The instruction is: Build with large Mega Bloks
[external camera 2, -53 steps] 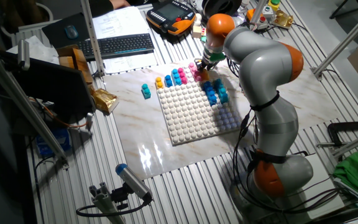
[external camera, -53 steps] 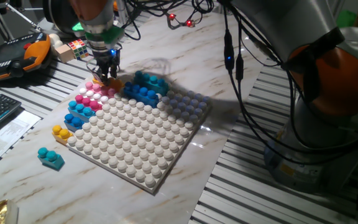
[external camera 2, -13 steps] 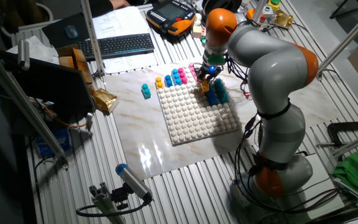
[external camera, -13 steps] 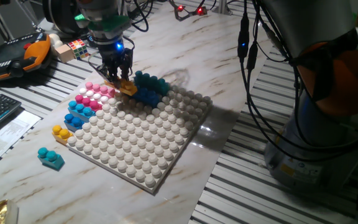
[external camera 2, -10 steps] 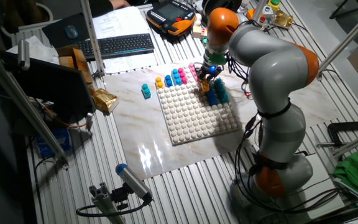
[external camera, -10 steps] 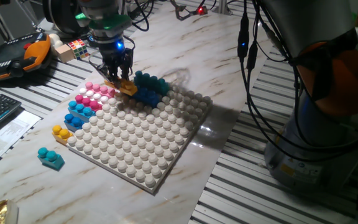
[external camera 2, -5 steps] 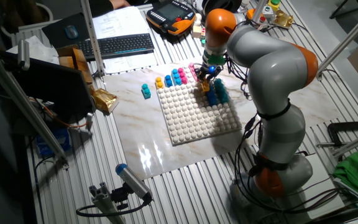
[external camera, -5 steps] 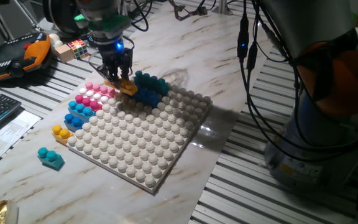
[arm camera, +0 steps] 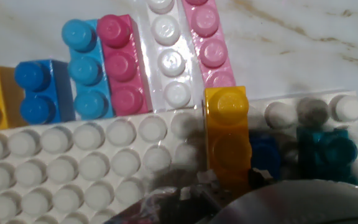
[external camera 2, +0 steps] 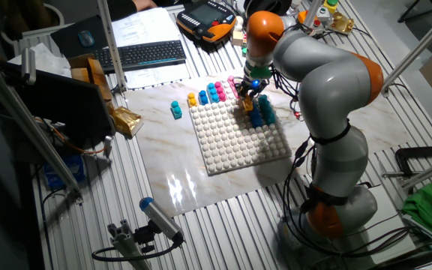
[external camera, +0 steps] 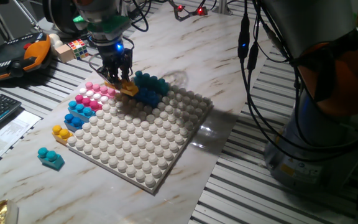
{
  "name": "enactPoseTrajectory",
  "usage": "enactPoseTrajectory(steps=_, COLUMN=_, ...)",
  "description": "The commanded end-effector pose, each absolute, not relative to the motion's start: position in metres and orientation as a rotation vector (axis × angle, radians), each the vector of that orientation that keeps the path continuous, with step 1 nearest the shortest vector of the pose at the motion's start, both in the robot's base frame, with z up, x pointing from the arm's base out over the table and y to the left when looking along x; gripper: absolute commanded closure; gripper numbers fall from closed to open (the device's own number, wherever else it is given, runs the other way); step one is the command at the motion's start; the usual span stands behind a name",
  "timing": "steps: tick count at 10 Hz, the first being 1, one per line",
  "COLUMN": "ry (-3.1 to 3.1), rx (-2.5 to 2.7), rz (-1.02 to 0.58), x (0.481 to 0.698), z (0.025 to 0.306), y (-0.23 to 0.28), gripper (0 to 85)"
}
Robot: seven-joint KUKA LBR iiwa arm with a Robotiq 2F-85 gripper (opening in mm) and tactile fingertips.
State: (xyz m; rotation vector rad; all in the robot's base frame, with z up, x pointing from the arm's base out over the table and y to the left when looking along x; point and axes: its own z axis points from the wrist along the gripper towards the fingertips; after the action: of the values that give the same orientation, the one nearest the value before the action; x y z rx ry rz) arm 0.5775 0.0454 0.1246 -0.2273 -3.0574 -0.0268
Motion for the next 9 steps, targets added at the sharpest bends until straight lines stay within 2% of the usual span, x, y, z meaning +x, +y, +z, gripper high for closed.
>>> enactPoseTrajectory(steps=1, ry=-3.049, rx=-0.243, rz=-0.037, x=0.57, z=0.125, y=0.05, gripper=84.0)
enactPoseTrajectory(steps=4, ry=-3.069, rx=-0.236, rz=0.024, x=0.553, z=0.113, y=0.067, gripper=84.0)
enactPoseTrajectory(steps=9, ry=-3.109, rx=-0.245, rz=-0.004, x=0.541, z=0.085, y=0.075, gripper=84.0)
